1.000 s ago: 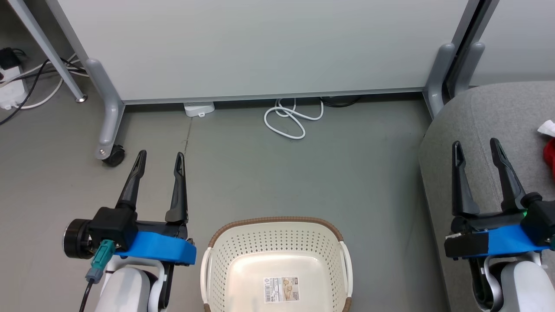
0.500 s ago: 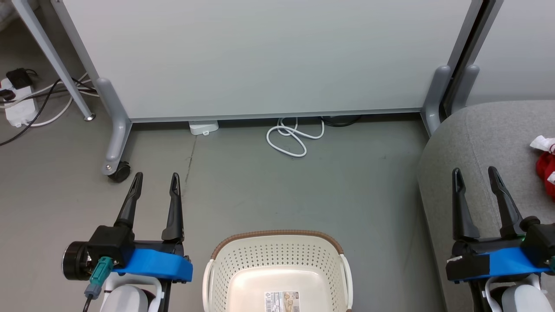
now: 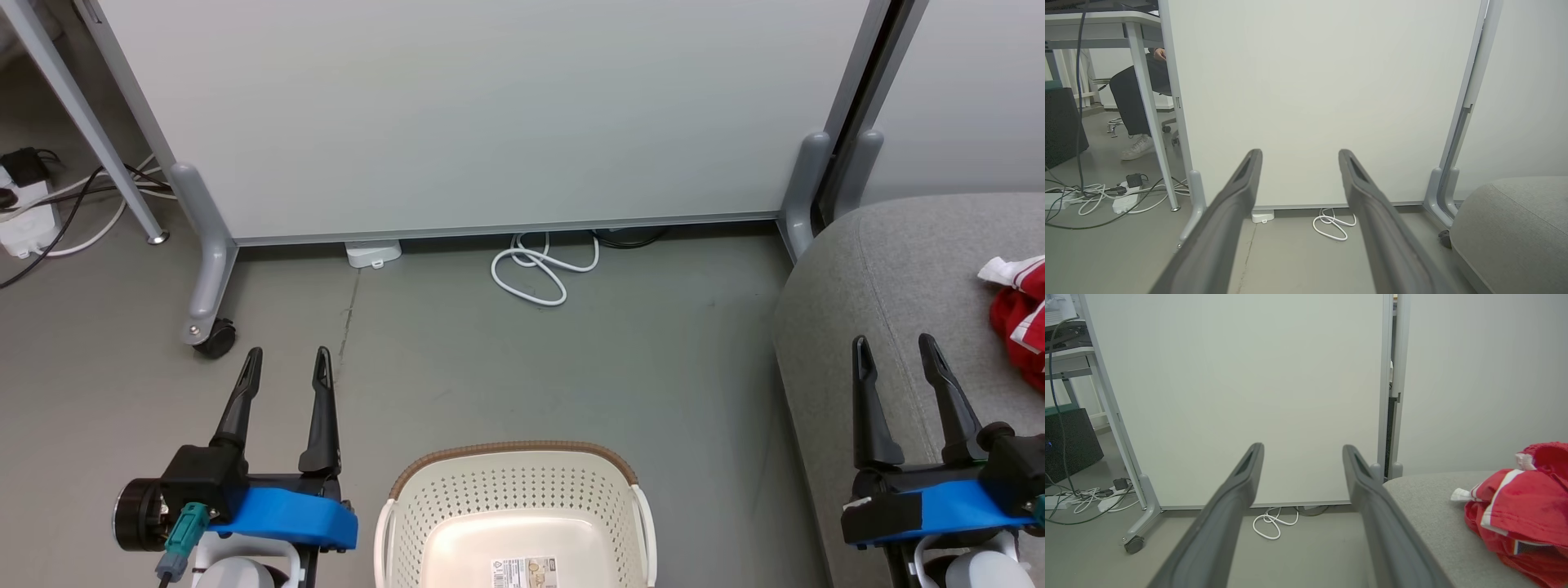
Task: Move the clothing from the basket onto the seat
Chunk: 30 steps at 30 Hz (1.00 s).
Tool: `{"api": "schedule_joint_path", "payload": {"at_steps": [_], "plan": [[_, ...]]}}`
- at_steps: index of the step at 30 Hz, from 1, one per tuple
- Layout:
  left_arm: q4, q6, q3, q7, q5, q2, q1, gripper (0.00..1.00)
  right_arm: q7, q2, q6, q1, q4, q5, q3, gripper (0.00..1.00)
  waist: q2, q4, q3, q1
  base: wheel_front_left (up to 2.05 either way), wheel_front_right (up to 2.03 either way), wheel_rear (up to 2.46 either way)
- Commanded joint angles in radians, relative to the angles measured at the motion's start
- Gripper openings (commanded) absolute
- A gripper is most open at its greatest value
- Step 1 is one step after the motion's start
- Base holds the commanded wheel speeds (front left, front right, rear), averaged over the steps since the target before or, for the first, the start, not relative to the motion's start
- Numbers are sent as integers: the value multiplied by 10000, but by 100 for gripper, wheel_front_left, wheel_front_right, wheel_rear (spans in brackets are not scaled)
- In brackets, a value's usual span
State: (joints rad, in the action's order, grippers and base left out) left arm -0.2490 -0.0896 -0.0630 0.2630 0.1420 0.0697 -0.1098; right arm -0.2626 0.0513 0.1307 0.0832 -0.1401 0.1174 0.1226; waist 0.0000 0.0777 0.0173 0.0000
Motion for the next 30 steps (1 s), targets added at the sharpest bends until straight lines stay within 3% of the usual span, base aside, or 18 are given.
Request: {"api": "schedule_joint_path", "payload": {"at_steps": [1, 12, 13, 18, 30], "plan": [[-7, -46, 58, 25, -31, -2, 27, 100, -30, -15, 3, -115, -24, 84, 11, 100, 0, -11, 3, 0, 0, 0, 0], [-73, -65, 139, 25, -230, -52, -132, 100, -30, -15, 3, -4, -93, 134, 33, 100, 0, -50, 38, 0, 0, 0, 0], [-106, -79, 114, -4, -136, -54, -7, 0, 4, -2, -2, 6, -100, 73, 10, 0, 0, -52, 36, 1, 0, 0, 0], [-551, -83, 140, -118, 17, -129, 392, 0, 87, -59, -2, -143, -583, 182, 18, 0, 0, -58, 36, 1, 0, 0, 0], [-460, -139, 426, -726, 2385, -138, 301, 0, 695, -48, -2, -61, -656, 2571, 12, 0, 0, -128, 18, 1, 0, 0, 0]]}}
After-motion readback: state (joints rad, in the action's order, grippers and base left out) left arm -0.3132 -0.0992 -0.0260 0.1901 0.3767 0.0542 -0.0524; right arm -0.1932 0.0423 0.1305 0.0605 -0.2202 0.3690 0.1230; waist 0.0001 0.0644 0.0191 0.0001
